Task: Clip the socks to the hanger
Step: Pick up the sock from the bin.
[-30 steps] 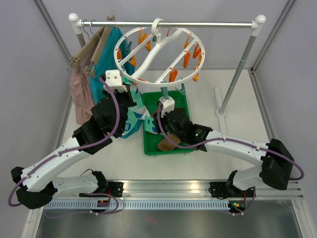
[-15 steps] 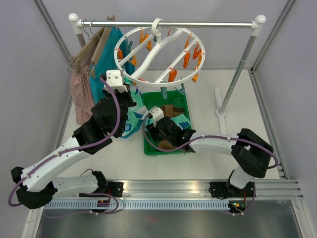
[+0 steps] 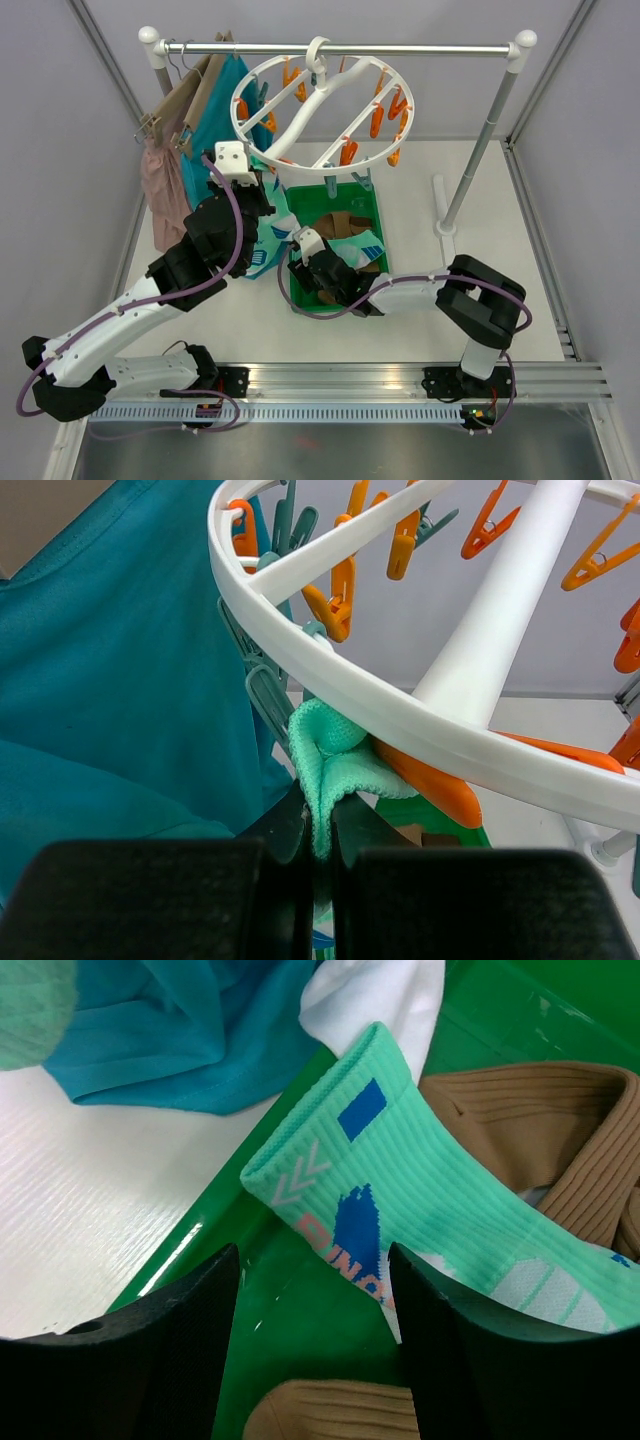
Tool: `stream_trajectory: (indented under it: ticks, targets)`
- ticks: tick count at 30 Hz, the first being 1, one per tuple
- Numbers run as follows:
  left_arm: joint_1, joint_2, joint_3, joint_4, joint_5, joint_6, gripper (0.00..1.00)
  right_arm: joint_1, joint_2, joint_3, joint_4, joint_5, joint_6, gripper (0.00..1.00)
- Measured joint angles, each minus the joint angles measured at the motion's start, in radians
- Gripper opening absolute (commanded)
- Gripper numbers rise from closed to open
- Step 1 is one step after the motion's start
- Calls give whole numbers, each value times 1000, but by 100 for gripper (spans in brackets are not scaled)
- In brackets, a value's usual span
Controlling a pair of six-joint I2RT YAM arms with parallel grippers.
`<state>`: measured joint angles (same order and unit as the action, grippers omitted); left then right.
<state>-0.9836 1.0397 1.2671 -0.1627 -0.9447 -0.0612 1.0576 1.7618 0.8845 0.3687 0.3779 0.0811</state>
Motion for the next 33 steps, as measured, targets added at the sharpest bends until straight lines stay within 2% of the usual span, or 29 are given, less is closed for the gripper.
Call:
stream_trajectory:
  ticks: [14,18,23,24,25,27,28,31,33]
  targets:
    - [0,0,0,0,3,11,3,1,100,-13,159,75,-35,72]
    - [0,0,0,0,3,15,4,2,117,-13,190,94,-42,68]
    - [0,0,0,0,4,18,5,5,143,-13,225,114,-55,50]
    - [0,0,0,0,4,18,5,5,150,-13,233,119,-56,45]
    - [0,0,0,0,4,18,5,6,156,-13,239,122,-59,35]
    - [0,0,0,0,4,19,5,6,164,-13,251,128,-62,28]
    - [0,0,0,0,5,19,5,6,166,-13,256,132,-63,21]
    - [0,0,0,0,6,19,5,7,166,-16,282,147,-61,11]
    - [0,0,0,0,9,18,6,7,163,-26,291,156,-62,9]
